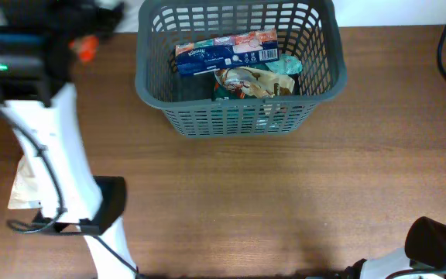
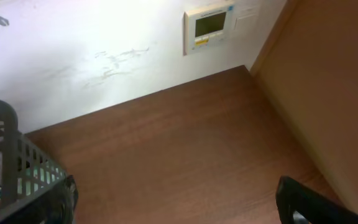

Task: Pack container
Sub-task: 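Carry the spaghetti pack into the basket and release it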

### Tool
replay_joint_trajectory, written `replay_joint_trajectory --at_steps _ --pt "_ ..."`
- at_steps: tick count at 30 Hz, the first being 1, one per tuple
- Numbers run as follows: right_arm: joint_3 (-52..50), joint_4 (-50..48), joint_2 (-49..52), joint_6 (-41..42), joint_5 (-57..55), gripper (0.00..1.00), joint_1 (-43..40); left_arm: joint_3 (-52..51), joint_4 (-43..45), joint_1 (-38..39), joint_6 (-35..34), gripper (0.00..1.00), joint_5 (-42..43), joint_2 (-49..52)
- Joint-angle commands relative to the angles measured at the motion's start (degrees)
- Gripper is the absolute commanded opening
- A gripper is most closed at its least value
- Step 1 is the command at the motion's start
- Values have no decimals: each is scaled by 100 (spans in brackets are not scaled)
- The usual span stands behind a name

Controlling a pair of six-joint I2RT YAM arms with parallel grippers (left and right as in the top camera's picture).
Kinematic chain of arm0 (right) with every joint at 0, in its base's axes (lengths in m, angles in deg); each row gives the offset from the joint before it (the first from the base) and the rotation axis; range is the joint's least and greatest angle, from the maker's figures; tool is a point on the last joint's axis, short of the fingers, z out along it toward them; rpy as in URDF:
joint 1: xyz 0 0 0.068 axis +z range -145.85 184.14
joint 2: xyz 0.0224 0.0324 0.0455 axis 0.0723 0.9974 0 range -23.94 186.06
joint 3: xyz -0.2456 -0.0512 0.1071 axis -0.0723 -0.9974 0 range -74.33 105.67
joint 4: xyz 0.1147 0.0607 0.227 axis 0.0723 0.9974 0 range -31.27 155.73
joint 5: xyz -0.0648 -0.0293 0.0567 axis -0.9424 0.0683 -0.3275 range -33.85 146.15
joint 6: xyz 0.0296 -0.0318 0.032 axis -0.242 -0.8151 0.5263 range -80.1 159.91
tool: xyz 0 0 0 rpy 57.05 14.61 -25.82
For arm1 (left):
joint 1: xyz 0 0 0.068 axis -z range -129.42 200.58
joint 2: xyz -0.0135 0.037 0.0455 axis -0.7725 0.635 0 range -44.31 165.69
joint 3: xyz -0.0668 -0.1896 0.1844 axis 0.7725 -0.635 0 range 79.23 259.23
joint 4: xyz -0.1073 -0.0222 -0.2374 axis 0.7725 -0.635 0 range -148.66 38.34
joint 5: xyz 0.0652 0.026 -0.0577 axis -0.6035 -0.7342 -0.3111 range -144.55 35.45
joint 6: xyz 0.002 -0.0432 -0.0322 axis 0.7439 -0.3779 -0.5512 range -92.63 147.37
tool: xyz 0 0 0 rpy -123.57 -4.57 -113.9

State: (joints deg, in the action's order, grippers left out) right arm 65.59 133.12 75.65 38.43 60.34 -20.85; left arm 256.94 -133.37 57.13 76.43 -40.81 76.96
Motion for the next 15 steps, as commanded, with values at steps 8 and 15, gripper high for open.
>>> replay_joint_trajectory --at_steps 8,15 --pt "-13 -17 20 50 31 99 -15 -791 214 1270 1851 2 299 837" --pt "-13 -15 20 50 31 99 -15 -1294 540 1447 1517 2 295 1832"
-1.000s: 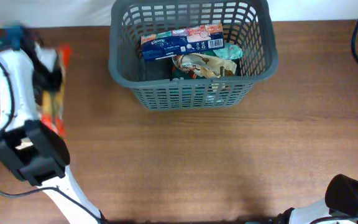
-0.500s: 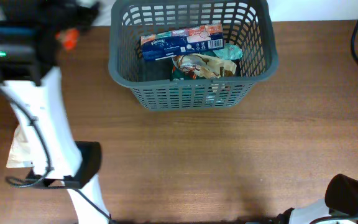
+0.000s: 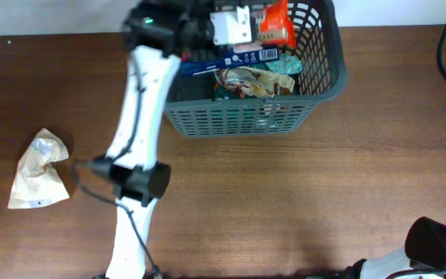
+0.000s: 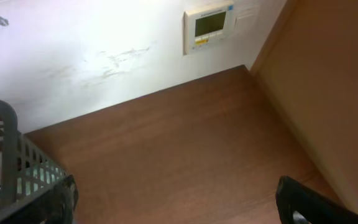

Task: Pack container
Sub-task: 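Carry the spaghetti pack into the basket and release it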

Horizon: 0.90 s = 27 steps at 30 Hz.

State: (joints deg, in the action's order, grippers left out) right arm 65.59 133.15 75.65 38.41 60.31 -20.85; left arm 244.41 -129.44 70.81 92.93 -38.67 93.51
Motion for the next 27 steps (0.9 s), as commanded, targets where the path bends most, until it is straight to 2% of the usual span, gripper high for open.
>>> replay_joint_trajectory --at_steps 1,5,6,7,8,9,12,13,14,16,19,22,26,27 --pt "-13 -17 20 52 33 99 -15 -42 149 109 -186 2 57 284" --pt "-13 -20 20 52 33 99 -15 -42 146 247 -234 8 -243 531" --pt "-13 -20 20 52 33 99 -15 -42 146 280 -256 15 -302 555" --pt "-13 -17 20 52 33 99 -15 -42 146 323 -319 27 -328 564" --pt "-13 -20 20 52 33 99 -15 -42 149 341 -348 33 -328 564" --pt "-13 -20 20 50 33 99 -15 -42 151 358 -363 37 -334 564" --pt "-13 -17 20 52 33 99 -15 -33 240 402 -697 41 -660 551" --pt "-13 -20 20 50 33 99 -15 -9 284 417 -946 50 -846 535" --pt "-13 -20 20 52 33 99 -15 70 345 417 -1394 76 -1150 466" --pt "-13 -20 20 52 33 99 -15 129 367 409 -1650 81 -1340 315" --pt "-13 -20 20 50 33 99 -15 162 389 358 -1777 85 -1655 -90" --pt "-13 -20 20 52 33 99 -15 162 363 258 -1989 87 -1993 -608" --pt "-13 -20 20 52 33 99 -15 160 155 -63 -2304 87 -2022 -1331" --pt "-13 -17 20 52 33 99 -15 157 107 -173 -2413 94 -2004 -1493"
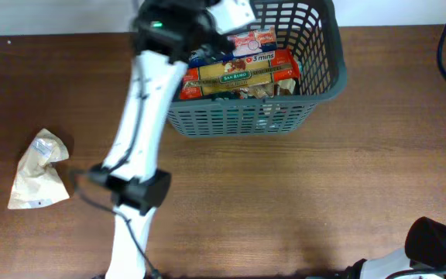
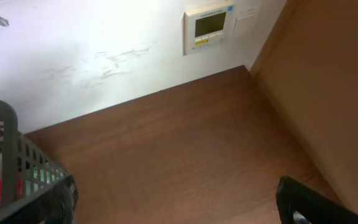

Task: Pack container
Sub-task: 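Carry the spaghetti pack into the basket and release it, then grasp the clear bag of white snack with the left gripper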

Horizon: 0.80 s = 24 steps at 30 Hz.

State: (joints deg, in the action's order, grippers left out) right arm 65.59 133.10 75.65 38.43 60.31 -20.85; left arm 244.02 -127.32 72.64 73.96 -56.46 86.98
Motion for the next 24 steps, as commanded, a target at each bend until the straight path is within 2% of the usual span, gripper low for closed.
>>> replay_joint_trajectory --at_steps 1,6,7,13,19,24 --pt "-13 -15 20 48 33 99 -15 192 -151 -503 -599 95 -140 -1027" --pt "-13 -13 20 50 33 99 -15 -297 -105 -1464 -717 96 256 -2109" --pt "-13 -15 20 48 33 99 -15 -815 -22 -1971 -717 96 258 -2590" --pt "-13 -15 20 50 33 99 -15 -2986 146 -3526 -837 96 374 -3724" --pt "-13 -13 20 50 33 99 -15 -5178 48 -4463 -1130 98 422 -3893" --pt "-13 -13 20 50 33 99 -15 -7088 997 -5099 -1167 97 328 -3834"
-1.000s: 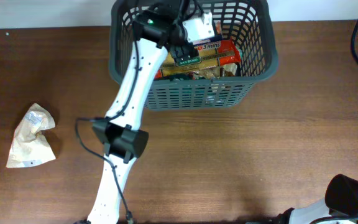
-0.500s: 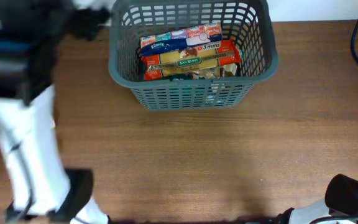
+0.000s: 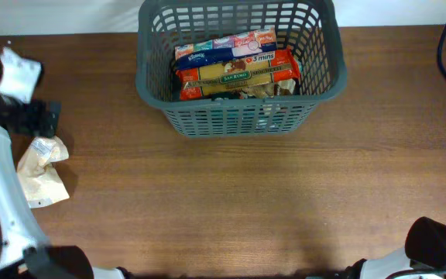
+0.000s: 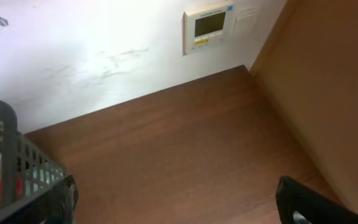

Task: Pack container
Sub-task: 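Grasp the clear bag of white snack with the left gripper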

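Observation:
The grey plastic basket (image 3: 238, 116) stands at the far middle of the table; its corner (image 4: 5, 162) shows in the right wrist view. Inside lie an orange pasta packet (image 3: 238, 76), a blue and pink tissue pack (image 3: 223, 45) and a crumpled wrapper under them. A tan paper bag (image 3: 41, 174) lies on the table at the far left. My left gripper (image 3: 46, 118) hovers just above the bag's top, its dark fingers apart and empty. My right gripper (image 4: 176, 208) is wide open over bare wood right of the basket, holding nothing.
A wall with a thermostat panel (image 4: 209, 28) runs behind the table. A black cable hangs at the far right edge. Part of the right arm (image 3: 436, 244) sits at the near right corner.
My left arm has swung from over the basket to the far left, above the paper bag. The pasta packet stays in the basket. The right gripper has not moved.
My left arm was at the far left with an orange item, hiding the paper bag. Then it held the orange packet over the basket. Then the packet lay in the basket under the gripper. Now the arm is back by the bag.

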### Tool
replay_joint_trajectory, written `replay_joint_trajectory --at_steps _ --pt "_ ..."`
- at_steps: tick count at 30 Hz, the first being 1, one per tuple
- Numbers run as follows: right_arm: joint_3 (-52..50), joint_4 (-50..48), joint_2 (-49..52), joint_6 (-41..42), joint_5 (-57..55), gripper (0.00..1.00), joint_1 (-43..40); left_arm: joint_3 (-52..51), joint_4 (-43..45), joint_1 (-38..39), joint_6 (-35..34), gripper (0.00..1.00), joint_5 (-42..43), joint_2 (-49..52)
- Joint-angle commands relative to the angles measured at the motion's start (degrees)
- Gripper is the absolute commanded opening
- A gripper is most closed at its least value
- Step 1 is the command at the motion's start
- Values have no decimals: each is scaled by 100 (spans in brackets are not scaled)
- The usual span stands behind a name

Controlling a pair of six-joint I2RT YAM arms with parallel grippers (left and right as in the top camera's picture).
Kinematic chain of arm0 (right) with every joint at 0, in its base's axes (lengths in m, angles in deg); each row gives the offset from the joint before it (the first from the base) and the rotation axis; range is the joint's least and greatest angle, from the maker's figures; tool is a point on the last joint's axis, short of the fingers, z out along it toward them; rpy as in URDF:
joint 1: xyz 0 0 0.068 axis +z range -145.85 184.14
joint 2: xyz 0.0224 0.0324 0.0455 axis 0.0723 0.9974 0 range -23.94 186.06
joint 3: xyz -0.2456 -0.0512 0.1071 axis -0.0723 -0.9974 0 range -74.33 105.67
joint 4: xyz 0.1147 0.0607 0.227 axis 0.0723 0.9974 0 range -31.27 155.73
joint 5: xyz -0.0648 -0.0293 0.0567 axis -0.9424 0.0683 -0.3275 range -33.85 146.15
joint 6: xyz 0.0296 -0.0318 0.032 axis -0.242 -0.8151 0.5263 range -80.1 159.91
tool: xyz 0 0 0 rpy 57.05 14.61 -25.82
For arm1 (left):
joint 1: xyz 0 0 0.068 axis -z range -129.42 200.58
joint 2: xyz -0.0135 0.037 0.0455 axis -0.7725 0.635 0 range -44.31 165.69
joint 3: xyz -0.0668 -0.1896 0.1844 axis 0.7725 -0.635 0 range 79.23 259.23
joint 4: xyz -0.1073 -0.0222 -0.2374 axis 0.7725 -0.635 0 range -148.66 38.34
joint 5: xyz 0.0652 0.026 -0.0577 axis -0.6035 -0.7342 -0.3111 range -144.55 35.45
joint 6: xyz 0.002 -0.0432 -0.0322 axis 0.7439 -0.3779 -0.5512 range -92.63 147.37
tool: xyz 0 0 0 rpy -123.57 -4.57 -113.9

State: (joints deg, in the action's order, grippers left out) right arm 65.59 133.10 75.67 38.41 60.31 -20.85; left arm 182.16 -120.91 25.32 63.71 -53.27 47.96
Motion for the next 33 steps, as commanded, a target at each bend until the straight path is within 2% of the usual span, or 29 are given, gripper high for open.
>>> replay_joint_trajectory --at_steps 1,4,9,18,29,30,33 --pt "-13 -13 17 52 33 99 -15 -1412 848 -584 -369 96 -205 105" --pt "-13 -13 17 50 33 99 -15 -1849 1287 -946 -511 94 -258 229" --pt "-13 -15 17 52 33 99 -15 -1860 1482 -1211 -555 89 -258 669" --pt "-13 -13 17 50 33 99 -15 -1860 1513 -1193 -634 89 -317 1878" --pt "-13 -15 17 52 33 99 -15 -1858 2081 -1204 -634 89 -1062 2605" --pt "-13 -15 17 52 33 99 -15 -1858 2094 -1202 -634 84 -1139 2656" --pt "-13 -13 17 52 33 99 -15 -1858 2109 -1204 -634 80 -1237 2850"
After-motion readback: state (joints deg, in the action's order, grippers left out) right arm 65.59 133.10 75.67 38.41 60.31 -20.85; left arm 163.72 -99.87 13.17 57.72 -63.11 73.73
